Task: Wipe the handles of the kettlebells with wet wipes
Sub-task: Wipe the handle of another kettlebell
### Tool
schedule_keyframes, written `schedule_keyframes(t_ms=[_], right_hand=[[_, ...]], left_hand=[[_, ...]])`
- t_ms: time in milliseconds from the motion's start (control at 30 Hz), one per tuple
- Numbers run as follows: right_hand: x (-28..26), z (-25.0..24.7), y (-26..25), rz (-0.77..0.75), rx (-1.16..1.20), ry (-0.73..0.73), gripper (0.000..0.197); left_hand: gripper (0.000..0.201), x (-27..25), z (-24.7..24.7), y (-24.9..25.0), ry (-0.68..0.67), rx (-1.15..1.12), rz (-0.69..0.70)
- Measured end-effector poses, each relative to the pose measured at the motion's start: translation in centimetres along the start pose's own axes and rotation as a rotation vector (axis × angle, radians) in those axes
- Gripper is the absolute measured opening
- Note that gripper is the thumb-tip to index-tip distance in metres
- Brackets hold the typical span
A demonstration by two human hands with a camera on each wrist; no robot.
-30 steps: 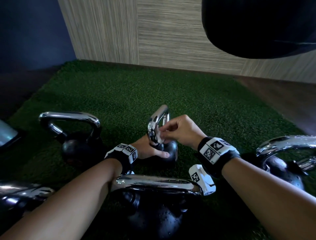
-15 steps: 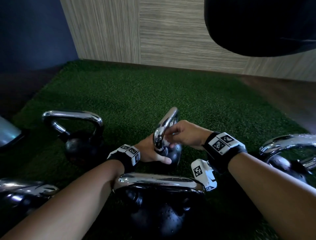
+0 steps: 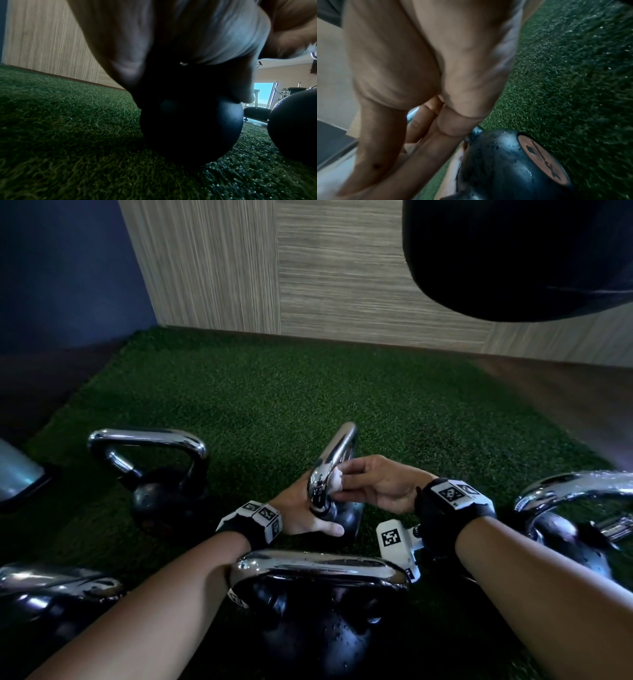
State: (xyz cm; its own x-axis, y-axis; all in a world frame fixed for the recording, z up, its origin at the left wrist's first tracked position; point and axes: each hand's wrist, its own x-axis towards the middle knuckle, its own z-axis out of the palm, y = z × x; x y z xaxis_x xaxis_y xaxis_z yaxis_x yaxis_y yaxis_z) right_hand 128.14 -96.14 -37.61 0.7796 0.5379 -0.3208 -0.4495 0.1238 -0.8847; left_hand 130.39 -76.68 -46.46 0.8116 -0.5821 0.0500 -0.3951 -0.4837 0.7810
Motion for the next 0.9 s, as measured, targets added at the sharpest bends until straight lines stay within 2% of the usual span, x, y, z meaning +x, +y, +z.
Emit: schedule_keyframes(t_ms=[67, 167, 333, 500, 600, 700, 900], right_hand=[[0.1, 0.1, 0.1, -0.045, 0.062, 0.066, 0.017], [0.3, 0.2, 0.0, -0.082, 0.084, 0.132, 0.024], [0.6, 0.2, 0.2, -0.125, 0.06, 0.167, 0.031], [1.3, -0.7, 0.1, -0.306, 0.059, 0.4, 0.029], [1.2, -0.9, 0.4, -0.346, -0.03, 0.401, 0.028], [1.1, -0.8, 0.3, -0.385, -0.226, 0.422, 0.031], [2.5, -1.0, 0.0, -0.501, -0.448, 0.76, 0.029]], left_hand=[[0.098, 0.0, 0.0, -0.3, 0.014, -0.013, -0.018], [0.085, -0.2, -0.1, -0.4, 0.022, -0.01, -0.013], [0.096, -0.5, -0.1, 0.1, 0.046, -0.026, -0.001], [0.094, -0.5, 0.0, 0.0, 0.011, -0.066, -0.027], [0.092, -0.6, 0.1, -0.2, 0.001, -0.102, -0.037], [0.095, -0.7, 0.0, -0.1, 0.011, -0.095, -0.047], [0.095, -0.7, 0.0, -0.2, 0.009, -0.082, -0.061]])
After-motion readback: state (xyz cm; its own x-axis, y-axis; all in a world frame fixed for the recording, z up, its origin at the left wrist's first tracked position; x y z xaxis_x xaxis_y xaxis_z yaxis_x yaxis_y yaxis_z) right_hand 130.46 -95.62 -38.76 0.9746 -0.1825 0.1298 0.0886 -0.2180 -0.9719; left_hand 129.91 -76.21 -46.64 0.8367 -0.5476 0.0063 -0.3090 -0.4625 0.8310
